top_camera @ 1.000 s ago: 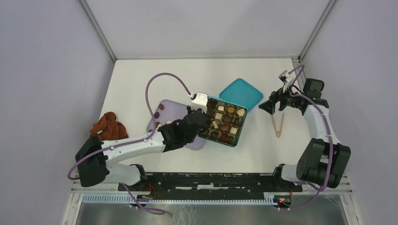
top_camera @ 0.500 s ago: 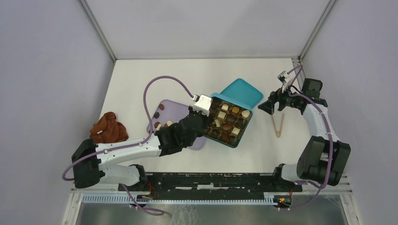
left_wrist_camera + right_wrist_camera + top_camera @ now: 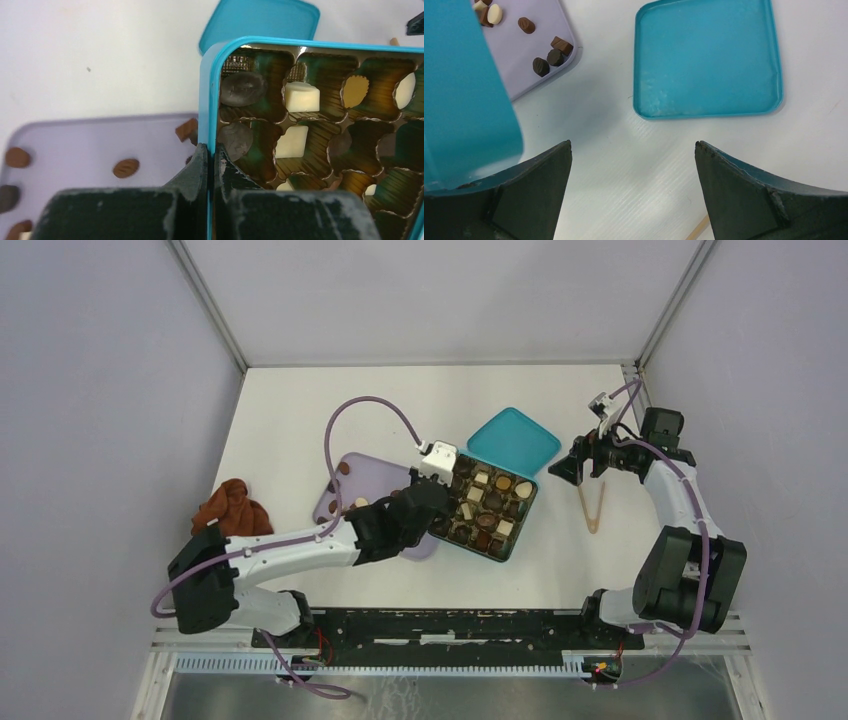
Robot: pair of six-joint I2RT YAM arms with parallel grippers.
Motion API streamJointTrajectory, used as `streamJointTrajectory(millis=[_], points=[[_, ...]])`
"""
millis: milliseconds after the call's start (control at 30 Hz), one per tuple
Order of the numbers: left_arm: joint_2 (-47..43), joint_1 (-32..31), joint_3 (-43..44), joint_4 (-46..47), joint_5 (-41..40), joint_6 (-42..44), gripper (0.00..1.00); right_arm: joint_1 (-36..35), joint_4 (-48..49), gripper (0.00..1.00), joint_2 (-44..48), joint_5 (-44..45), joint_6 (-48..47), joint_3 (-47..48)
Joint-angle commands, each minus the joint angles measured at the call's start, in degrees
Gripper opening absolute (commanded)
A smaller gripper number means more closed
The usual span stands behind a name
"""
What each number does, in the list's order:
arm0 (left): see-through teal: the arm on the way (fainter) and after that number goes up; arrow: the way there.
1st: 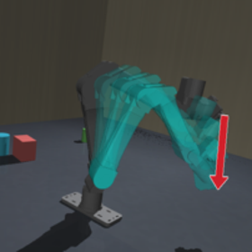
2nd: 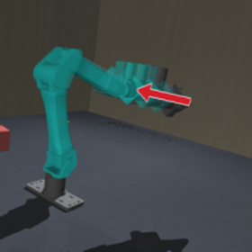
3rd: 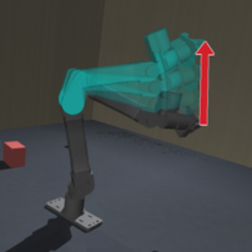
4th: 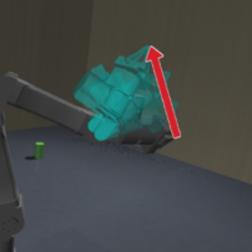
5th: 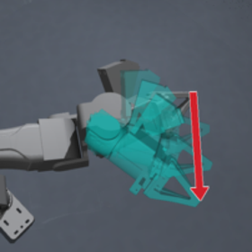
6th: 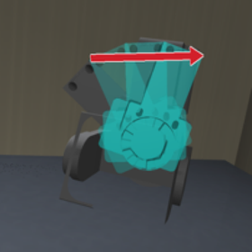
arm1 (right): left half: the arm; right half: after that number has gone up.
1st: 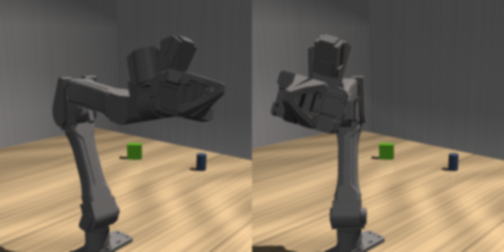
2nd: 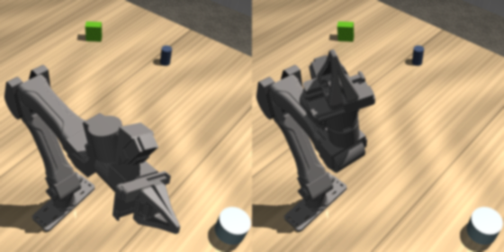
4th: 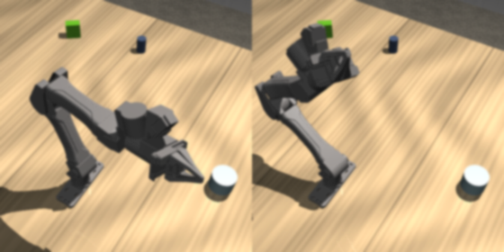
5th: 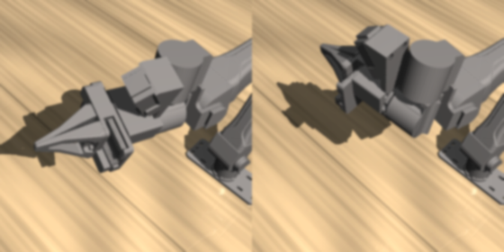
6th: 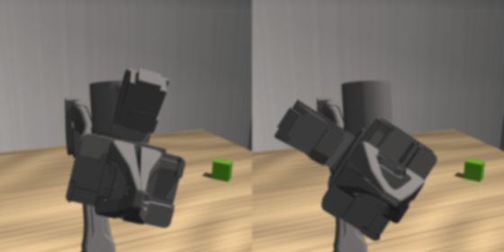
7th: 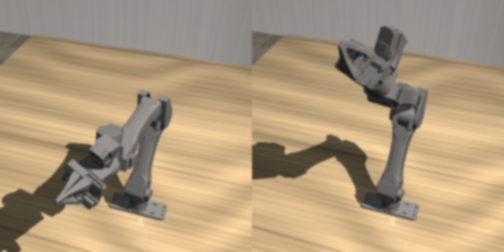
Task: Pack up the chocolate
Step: Adjust the packing box at the center of the board.
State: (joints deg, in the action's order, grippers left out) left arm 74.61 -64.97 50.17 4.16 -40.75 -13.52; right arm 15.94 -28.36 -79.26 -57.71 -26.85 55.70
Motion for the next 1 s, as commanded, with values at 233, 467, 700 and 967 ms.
streamJointTrajectory(millis=[233, 467, 700, 967], points=[[13.0, 8.6, 12.1, -12.1, 21.6, -27.6, 0.02, -0.3, -1.8, 0.98, -1.4, 2.6, -3.5, 0.8], [21.4, 9.4, 17.5, -17.8, 28.2, -30.0, 0.02, -0.3, -2.7, 0.98, -2.0, 3.9, -5.0, 0.4], [26.1, 11.9, 19.8, -21.4, 31.9, -33.6, 0.02, -0.5, -3.1, 0.98, -2.7, 4.0, -5.2, 1.1], [28.2, 12.9, 21.2, -28.3, 31.3, -34.8, 0.09, -4.4, -3.8, 0.98, -4.5, 7.8, -7.1, 2.8]])
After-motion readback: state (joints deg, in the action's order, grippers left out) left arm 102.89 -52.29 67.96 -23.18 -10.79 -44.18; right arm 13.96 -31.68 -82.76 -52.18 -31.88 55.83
